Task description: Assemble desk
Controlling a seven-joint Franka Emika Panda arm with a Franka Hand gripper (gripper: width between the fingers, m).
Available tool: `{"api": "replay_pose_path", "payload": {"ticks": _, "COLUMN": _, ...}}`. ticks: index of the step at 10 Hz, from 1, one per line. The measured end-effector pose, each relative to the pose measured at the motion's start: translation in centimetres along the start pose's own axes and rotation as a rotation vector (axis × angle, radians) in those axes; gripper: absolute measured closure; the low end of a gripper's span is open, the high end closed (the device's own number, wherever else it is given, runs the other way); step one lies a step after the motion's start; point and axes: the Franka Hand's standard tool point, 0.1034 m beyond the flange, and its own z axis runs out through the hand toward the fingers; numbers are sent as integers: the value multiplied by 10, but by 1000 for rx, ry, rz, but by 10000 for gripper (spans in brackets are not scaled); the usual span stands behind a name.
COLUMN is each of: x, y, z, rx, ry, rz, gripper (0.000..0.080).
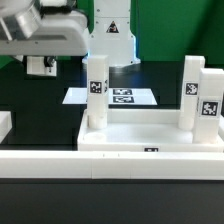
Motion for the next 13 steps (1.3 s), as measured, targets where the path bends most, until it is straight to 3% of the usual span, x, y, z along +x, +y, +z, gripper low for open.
{"api": "replay_pose_path", "payload": {"ticks": 4, "x": 6, "y": 4, "z": -3, "rx": -27, "ry": 259, "rz": -8, "gripper": 510}}
{"api": "replay_pose_path", "payload": {"ticks": 5, "x": 12, "y": -3, "z": -19, "rx": -29, "ry": 328, "rz": -1, "gripper": 510}}
{"api": "replay_pose_path", "payload": {"ticks": 6, "x": 13, "y": -17, "z": -40, "rx": 29, "ry": 398, "rz": 23, "gripper": 510}}
{"api": "replay_pose_path", "payload": {"ticks": 7, "x": 20, "y": -22, "z": -61, "rx": 46, "ry": 505, "rz": 37, "gripper": 510}}
{"api": "replay_pose_path", "payload": {"ticks": 8, "x": 20, "y": -24, "z": -66, "rx": 44, "ry": 536, "rz": 39, "gripper": 510}}
{"api": "replay_pose_path", "payload": {"ticks": 12, "x": 28, "y": -12, "z": -70, "rx": -36, "ry": 827, "rz": 59, "gripper": 510}}
{"api": "replay_pose_path", "payload": {"ticks": 13, "x": 31, "y": -19, "z": -75, "rx": -42, "ry": 851, "rz": 50, "gripper": 510}}
